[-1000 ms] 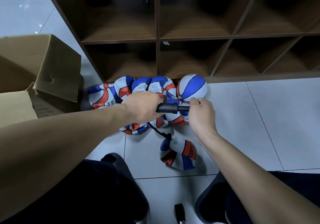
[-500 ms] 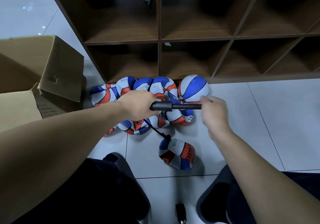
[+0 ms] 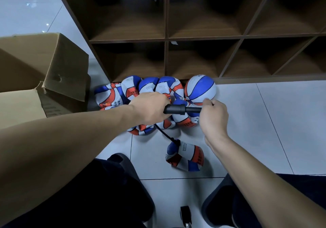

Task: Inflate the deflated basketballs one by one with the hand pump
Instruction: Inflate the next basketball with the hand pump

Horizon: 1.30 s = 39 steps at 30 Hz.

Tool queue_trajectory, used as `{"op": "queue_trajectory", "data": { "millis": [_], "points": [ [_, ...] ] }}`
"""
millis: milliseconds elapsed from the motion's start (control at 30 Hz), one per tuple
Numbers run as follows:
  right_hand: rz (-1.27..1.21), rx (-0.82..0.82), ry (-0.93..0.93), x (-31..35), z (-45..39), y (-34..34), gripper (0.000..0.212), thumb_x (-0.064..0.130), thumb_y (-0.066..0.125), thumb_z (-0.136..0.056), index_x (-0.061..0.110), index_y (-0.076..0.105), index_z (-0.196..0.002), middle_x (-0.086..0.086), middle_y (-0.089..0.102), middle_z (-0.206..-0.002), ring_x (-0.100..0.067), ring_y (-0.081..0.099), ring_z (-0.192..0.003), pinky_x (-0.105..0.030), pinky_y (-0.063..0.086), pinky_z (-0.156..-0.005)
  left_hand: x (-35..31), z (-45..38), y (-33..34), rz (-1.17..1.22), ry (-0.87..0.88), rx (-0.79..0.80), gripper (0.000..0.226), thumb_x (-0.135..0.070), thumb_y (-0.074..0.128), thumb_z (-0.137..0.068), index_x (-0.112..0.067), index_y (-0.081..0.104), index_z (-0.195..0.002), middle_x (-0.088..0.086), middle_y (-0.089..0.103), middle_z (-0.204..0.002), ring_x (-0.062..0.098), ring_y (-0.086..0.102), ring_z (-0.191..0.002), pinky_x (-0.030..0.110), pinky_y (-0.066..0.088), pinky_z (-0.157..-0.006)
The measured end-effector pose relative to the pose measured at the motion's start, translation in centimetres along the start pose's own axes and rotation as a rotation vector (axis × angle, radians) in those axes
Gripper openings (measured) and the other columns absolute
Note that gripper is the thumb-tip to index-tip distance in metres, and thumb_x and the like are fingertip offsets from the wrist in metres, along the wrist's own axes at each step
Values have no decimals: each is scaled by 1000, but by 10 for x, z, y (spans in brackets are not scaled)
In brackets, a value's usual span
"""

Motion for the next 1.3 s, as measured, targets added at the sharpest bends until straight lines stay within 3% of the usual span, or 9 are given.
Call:
{"op": "queue_trajectory", "data": {
  "millis": [233,533,667,800,933,1033,1133,1300],
  "points": [
    [22,47,-16,9,11,15,42,22,47,-107,15,37,-67,0,44,-67,-20,40,-62,-37,31,-56,-9,0,-6,-60,13,-44,20,-32,59,-99,-25,62,-80,-3,61,-67,20,59,-61,32,47,-55],
    [28,103,-36,0,16,20,39,27,45,-109,18,41,-71,2,47,-77,-21,43,-70,-34,34,-62,-17,-1,-5,-93,67,-42,16,-32,57,-96,-28,60,-80,-3,61,-68,21,61,-62,37,54,-56],
    [94,174,-96,10,15,12,34,31,48,-109,18,51,-78,2,54,-77,-18,50,-68,-31,38,-60,-13,-4,-8,-84,110,-85,21,-36,58,-99,-28,59,-79,-5,58,-65,17,56,-59,34,46,-55],
    [86,59,-51,9,-9,-20,36,16,53,-96,18,40,-62,1,41,-61,-25,36,-62,-35,28,-55,2,-4,-7,-49,88,-71,31,-44,57,-102,-27,57,-75,-3,60,-65,19,59,-61,37,50,-57],
    [5,48,67,-4,-25,-46,33,18,53,-84,22,30,-60,-6,30,-67,-26,27,-71,-40,22,-60,20,0,-3,-39,54,-3,34,-50,58,-103,-27,59,-77,-3,61,-65,20,62,-62,40,54,-61],
    [-14,42,83,-8,-23,-42,32,18,51,-83,22,27,-62,-5,27,-67,-27,23,-71,-42,20,-61,18,-3,-4,-55,46,6,35,-48,58,-102,-26,60,-76,-2,61,-65,22,62,-63,39,53,-59],
    [-70,-56,95,-5,-13,-33,39,15,51,-87,21,25,-58,10,23,-49,-25,22,-62,-39,20,-60,9,-5,-5,-46,46,-12,32,-43,59,-101,-26,58,-73,-3,60,-64,21,59,-61,38,52,-57],
    [-110,-115,35,6,9,-13,41,9,47,-93,21,28,-59,13,31,-40,-19,27,-56,-34,23,-55,0,-3,-10,-53,57,-37,23,-30,60,-97,-27,57,-74,-4,57,-64,18,55,-59,32,41,-54]
  ]
}}
Point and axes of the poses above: each hand's wrist, its own z-axis away from the middle knuckle, its own y-axis out of the palm, x = y × z, the point moved 2 cm from there along -z, towards the middle knuckle
